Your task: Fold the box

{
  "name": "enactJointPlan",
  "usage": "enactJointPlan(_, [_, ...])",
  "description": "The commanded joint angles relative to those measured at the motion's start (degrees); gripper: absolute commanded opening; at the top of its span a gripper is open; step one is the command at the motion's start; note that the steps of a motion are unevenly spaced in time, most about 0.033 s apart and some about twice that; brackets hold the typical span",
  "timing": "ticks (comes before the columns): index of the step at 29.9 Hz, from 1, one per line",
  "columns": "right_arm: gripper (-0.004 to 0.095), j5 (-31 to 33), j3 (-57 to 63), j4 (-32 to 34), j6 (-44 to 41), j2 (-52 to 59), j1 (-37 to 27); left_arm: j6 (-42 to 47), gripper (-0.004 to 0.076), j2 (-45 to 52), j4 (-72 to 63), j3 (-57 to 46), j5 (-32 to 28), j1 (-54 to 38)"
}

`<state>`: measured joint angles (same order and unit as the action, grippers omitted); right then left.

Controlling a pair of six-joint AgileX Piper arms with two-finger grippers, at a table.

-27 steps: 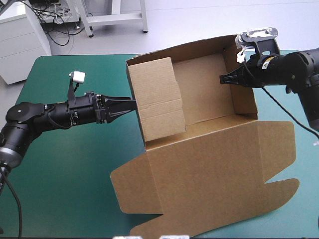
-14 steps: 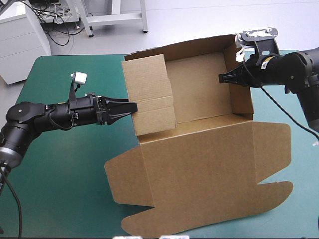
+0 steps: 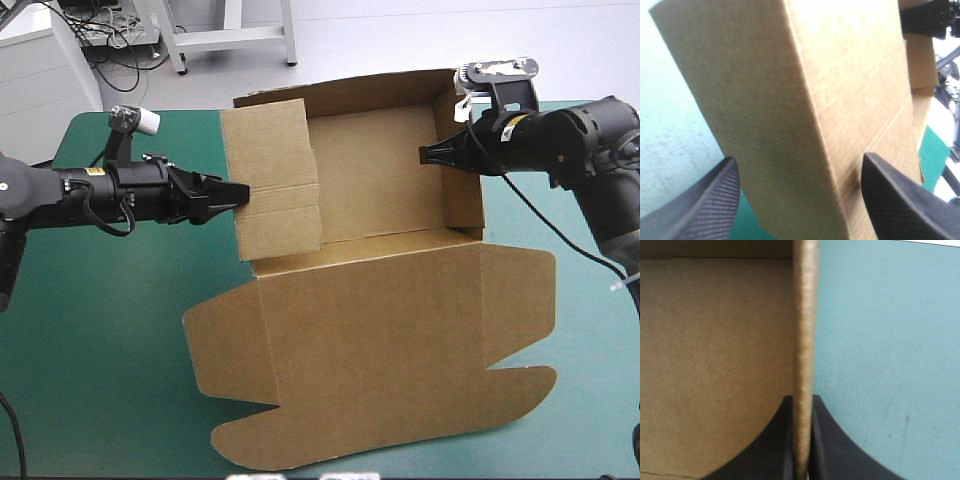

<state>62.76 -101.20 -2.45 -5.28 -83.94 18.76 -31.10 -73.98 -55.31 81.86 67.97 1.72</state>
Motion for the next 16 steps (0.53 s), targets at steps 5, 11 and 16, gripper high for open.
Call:
enactJointPlan(5, [-0.0019, -8.45, -1.58, 0.09, -5.78, 0.11, 4.44, 7.11, 0.0488, 1.53, 4.3, 5.41, -0.64, 0.27])
enactJointPlan(11, [-0.0019, -11.09, -1.58, 1.74, -8.99, -1.42, 6.89, 11.02, 0.0488, 1.53, 11.18, 5.68, -1.4, 1.5])
enactJointPlan(16, [-0.0019, -12.24, -1.58, 3.23, -10.78, -2.15, 7.81, 16.43, 0.0465, 1.53, 23.18, 5.71, -5.27, 6.8])
